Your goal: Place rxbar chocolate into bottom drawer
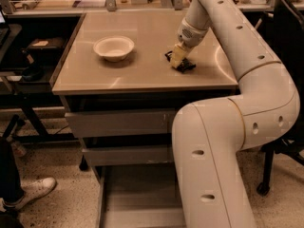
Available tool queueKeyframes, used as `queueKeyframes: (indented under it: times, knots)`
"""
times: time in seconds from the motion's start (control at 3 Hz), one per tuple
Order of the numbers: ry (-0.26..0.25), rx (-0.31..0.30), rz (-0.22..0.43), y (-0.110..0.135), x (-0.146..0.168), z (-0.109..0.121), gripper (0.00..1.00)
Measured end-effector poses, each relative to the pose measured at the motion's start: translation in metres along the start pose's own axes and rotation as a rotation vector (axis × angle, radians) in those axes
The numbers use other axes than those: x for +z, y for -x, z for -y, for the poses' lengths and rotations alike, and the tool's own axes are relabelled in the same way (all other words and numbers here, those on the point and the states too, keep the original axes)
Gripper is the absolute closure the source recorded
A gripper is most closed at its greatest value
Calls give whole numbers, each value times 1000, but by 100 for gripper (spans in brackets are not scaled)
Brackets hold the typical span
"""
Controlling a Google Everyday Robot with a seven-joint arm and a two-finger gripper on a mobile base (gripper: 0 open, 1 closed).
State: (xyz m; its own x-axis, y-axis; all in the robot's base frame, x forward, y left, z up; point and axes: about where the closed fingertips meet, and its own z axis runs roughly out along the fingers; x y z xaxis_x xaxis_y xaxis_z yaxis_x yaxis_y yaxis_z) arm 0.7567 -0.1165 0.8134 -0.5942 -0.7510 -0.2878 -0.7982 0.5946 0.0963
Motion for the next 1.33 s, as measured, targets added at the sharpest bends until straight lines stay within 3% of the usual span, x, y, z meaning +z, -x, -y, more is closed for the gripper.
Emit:
queueKeyframes:
  times: [1.33]
  knots:
    - [0, 0, 0, -2, 6, 0, 100]
